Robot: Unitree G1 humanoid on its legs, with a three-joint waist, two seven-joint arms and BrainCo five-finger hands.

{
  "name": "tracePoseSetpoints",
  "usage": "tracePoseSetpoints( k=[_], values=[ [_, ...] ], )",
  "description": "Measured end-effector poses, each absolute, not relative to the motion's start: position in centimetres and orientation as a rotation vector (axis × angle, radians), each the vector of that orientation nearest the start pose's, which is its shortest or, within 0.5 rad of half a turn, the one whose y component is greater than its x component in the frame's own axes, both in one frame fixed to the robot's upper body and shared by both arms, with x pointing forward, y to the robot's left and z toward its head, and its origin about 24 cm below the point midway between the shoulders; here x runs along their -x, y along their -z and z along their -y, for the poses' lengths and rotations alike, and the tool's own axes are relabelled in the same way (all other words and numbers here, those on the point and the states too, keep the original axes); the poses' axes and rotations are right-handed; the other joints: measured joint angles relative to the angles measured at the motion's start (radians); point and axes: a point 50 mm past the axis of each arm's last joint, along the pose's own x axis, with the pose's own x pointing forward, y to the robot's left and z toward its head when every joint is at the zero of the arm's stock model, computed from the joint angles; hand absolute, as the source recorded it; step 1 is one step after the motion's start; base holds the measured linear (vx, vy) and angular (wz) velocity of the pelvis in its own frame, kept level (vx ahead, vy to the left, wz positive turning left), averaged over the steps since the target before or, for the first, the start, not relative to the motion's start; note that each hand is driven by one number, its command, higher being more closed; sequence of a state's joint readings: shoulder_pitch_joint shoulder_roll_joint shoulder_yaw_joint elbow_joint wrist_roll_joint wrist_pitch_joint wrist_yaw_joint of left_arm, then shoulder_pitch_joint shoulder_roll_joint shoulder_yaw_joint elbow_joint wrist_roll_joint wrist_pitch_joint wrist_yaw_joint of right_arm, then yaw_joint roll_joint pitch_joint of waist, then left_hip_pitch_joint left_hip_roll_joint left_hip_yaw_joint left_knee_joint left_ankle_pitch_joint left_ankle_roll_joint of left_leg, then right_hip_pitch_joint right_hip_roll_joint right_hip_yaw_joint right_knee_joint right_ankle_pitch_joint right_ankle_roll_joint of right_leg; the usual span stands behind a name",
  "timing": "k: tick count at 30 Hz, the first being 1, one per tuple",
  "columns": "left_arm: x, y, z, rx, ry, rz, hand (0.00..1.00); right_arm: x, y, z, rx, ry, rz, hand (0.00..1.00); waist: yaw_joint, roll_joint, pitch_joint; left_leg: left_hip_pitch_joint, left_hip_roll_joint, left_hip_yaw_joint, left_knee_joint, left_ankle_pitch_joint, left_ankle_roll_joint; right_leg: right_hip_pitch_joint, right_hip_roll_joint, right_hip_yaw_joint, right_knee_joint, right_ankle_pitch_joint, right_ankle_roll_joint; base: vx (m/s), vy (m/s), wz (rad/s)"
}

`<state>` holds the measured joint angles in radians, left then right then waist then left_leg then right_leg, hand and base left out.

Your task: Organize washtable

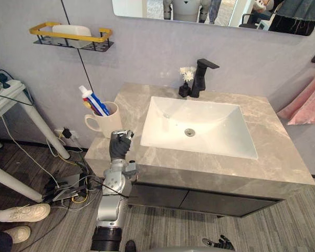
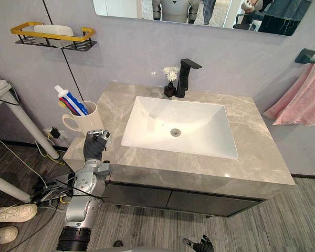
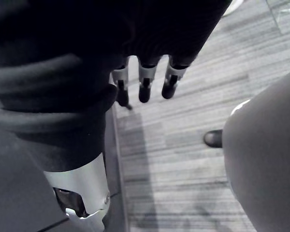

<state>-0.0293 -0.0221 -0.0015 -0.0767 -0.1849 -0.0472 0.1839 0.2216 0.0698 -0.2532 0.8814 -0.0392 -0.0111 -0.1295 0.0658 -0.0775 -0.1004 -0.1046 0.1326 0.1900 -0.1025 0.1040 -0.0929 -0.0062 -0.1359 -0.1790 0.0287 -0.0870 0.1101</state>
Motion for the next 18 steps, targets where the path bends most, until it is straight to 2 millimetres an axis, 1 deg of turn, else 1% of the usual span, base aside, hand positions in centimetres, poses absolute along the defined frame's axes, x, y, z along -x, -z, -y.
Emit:
tracePoseSetpoints(
  k=[9, 12, 16, 17, 18],
  values=[
    [-26.7, -7.9, -17.3, 0.204, -0.26, 0.171, 1.0, -7.2, 15.9, 17.0, -0.063, 0.345, -1.087, 0.0, -0.001, 0.0, 0.001, -0.004, 0.003, 0.01, 0.0, 0.001, -0.001, -0.018, 0.003, 0.014, -0.001, 0.007, -0.005, 0.0, 0.0, -0.03],
    [-26.8, -7.8, -17.8, 0.202, -0.283, 0.166, 1.0, -7.2, 15.9, 17.0, -0.063, 0.344, -1.087, 0.0, -0.004, -0.002, 0.001, -0.005, 0.003, 0.013, 0.0, 0.004, 0.0, -0.016, 0.004, 0.017, -0.011, 0.014, -0.006, 0.0, -0.001, -0.04],
    [-26.7, -7.4, -19.2, 0.202, -0.355, 0.144, 1.0, -7.2, 15.9, 16.9, -0.061, 0.336, -1.086, 0.0, -0.009, -0.002, 0.001, -0.002, 0.008, 0.019, 0.0, 0.004, 0.0, -0.016, 0.01, 0.024, -0.014, 0.017, -0.007, -0.01, -0.01, -0.05],
    [-26.6, -7.4, -19.6, 0.201, -0.373, 0.145, 1.0, -7.3, 15.9, 16.9, -0.061, 0.334, -1.085, 0.0, -0.019, -0.002, 0.002, -0.002, 0.009, 0.02, 0.0, 0.004, -0.001, -0.016, 0.011, 0.026, -0.015, 0.018, -0.008, -0.01, -0.013, -0.03],
    [-26.6, -7.4, -19.8, 0.198, -0.378, 0.146, 1.0, -7.3, 15.9, 16.8, -0.059, 0.329, -1.083, 0.0, -0.022, -0.002, 0.002, -0.002, 0.009, 0.021, 0.0, 0.004, -0.001, -0.016, 0.012, 0.026, -0.015, 0.018, -0.008, -0.02, -0.012, -0.03]
  ],
)
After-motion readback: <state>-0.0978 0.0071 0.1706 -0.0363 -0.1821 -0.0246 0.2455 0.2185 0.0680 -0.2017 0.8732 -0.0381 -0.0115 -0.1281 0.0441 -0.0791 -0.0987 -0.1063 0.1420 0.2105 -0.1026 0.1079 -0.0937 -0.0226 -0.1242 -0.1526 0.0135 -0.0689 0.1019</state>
